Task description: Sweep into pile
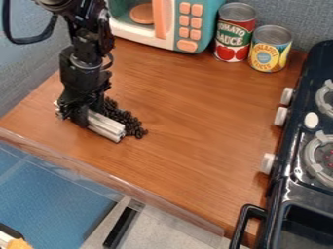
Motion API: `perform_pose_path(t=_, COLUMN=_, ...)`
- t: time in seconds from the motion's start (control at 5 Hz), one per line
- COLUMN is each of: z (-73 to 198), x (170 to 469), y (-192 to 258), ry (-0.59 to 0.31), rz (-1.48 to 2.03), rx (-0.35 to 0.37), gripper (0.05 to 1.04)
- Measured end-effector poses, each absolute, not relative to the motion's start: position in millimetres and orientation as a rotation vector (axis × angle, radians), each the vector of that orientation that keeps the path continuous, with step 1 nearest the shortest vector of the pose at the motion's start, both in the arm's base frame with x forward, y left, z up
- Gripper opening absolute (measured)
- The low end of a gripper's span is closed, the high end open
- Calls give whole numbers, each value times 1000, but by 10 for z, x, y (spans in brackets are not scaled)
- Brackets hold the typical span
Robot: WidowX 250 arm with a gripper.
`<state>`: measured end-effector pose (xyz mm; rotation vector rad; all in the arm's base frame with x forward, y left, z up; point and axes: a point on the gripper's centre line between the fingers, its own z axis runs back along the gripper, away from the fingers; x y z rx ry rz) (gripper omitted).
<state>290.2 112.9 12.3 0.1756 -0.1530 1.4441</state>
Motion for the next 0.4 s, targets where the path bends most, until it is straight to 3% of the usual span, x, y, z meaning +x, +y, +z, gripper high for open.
perform_pose_path(t=0.4, z=130, x=3056, y=1128, ry=-163, rz=1471, rx=172, gripper=374)
